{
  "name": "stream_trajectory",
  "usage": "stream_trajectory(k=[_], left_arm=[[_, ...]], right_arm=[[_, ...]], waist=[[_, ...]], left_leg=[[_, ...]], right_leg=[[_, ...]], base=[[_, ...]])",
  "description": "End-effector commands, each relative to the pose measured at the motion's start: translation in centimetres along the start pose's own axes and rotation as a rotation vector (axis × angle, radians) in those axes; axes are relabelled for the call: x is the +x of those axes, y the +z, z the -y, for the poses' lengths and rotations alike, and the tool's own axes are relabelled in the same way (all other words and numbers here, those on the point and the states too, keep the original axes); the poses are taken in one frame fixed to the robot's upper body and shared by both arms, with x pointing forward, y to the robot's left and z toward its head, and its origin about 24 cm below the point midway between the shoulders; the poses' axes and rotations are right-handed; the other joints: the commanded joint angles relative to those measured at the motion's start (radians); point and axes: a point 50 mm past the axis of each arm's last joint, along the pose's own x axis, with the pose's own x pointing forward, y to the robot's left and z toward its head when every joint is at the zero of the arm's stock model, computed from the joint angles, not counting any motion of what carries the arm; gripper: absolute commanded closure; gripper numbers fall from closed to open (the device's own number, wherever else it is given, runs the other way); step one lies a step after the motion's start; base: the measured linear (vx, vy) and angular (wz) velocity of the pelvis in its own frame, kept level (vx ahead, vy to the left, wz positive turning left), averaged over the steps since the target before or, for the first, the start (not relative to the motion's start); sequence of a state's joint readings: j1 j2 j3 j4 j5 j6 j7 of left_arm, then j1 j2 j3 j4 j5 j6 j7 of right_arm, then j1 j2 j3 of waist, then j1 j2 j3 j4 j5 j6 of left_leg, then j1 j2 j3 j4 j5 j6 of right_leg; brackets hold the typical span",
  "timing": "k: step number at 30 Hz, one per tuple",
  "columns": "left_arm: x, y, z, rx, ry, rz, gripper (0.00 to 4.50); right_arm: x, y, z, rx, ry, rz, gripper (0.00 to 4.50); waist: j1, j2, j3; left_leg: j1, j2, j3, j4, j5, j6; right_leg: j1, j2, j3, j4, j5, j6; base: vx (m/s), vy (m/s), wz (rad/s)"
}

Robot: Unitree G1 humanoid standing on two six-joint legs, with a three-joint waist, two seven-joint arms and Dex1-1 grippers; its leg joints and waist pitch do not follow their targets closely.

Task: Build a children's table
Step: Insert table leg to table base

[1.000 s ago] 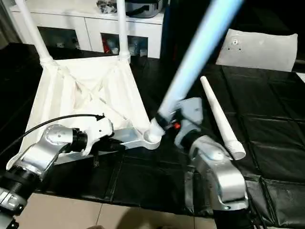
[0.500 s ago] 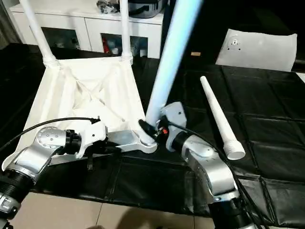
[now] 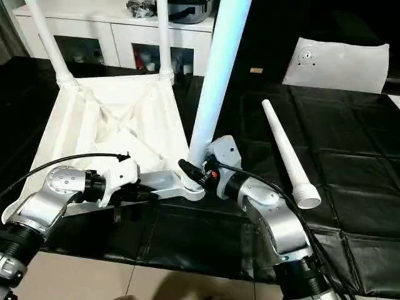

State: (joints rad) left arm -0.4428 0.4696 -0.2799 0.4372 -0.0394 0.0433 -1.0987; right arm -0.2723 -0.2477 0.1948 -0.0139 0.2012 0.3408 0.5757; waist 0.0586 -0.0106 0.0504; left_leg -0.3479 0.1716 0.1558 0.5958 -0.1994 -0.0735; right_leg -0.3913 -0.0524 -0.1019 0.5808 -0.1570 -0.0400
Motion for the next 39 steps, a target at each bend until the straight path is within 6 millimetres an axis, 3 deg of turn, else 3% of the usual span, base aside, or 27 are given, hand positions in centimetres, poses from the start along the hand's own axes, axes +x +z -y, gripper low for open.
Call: stream_trajectory(k=[1,3,10,12,21,26,33,39], left_arm=[[-0.2,0.1,-0.3,0.002,0.047,0.001,3.83],[-0.1,-0.2,-0.2,-0.030,0.057,-0.011,3.57],[-0.3,-1.1,0.2,-0.060,0.047,-0.069,3.52],[-0.3,-1.3,0.3,-0.059,0.037,-0.099,3.87],[-0.3,0.0,0.0,-0.027,0.011,-0.081,4.46],[-0.3,0.2,0.2,0.004,-0.054,-0.108,4.50],[-0.1,0.6,0.0,0.060,-0.075,-0.087,4.50],[0.0,1.1,-0.6,0.086,-0.087,-0.055,4.50]], right_arm=[[0.0,-0.5,0.1,-0.012,-0.003,-0.033,2.63],[0.0,-0.7,0.2,-0.013,-0.005,-0.036,2.63],[0.0,-0.8,0.2,-0.014,-0.008,-0.038,2.63],[0.0,-0.8,0.3,-0.020,-0.010,-0.039,2.63],[0.2,-0.8,0.7,-0.024,-0.013,-0.046,2.63],[0.4,-1.0,0.8,0.001,0.023,-0.073,2.63],[0.6,-0.9,0.9,0.001,0.123,-0.115,2.63],[0.8,-0.7,1.1,0.023,0.162,-0.113,2.63]], waist=[[0.007,-0.005,-0.059],[0.007,-0.007,-0.058],[0.003,-0.016,-0.058],[0.003,-0.017,-0.058],[0.000,-0.016,-0.058],[-0.004,-0.017,-0.061],[-0.001,-0.021,-0.064],[0.001,-0.022,-0.060]], left_leg=[[0.001,0.058,-0.013,-0.072,-0.161,0.049],[0.003,0.059,-0.014,-0.073,-0.178,0.044],[0.004,0.056,-0.017,-0.075,-0.218,0.033],[0.005,0.056,-0.017,-0.074,-0.216,0.035],[0.003,0.056,-0.019,-0.076,-0.221,0.035],[0.003,0.059,-0.018,-0.075,-0.201,0.038],[0.002,0.061,-0.015,-0.073,-0.165,0.046],[0.004,0.059,-0.014,-0.072,-0.190,0.040]], right_leg=[[0.047,-0.105,0.062,-0.080,-0.431,-0.074],[0.046,-0.105,0.062,-0.081,-0.433,-0.075],[0.046,-0.106,0.060,-0.089,-0.491,-0.054],[0.046,-0.106,0.060,-0.089,-0.493,-0.053],[0.046,-0.106,0.058,-0.089,-0.494,-0.054],[0.049,-0.106,0.064,-0.077,-0.406,-0.093],[0.053,-0.106,0.065,-0.068,-0.349,-0.115],[0.050,-0.109,0.063,-0.078,-0.421,-0.096]], base=[[0.000,0.000,0.00],[0.000,0.000,0.00],[0.000,0.000,0.00],[0.000,0.000,0.00],[0.000,0.000,0.00],[0.000,0.000,0.00],[0.000,0.000,0.00],[0.000,0.000,0.00]])
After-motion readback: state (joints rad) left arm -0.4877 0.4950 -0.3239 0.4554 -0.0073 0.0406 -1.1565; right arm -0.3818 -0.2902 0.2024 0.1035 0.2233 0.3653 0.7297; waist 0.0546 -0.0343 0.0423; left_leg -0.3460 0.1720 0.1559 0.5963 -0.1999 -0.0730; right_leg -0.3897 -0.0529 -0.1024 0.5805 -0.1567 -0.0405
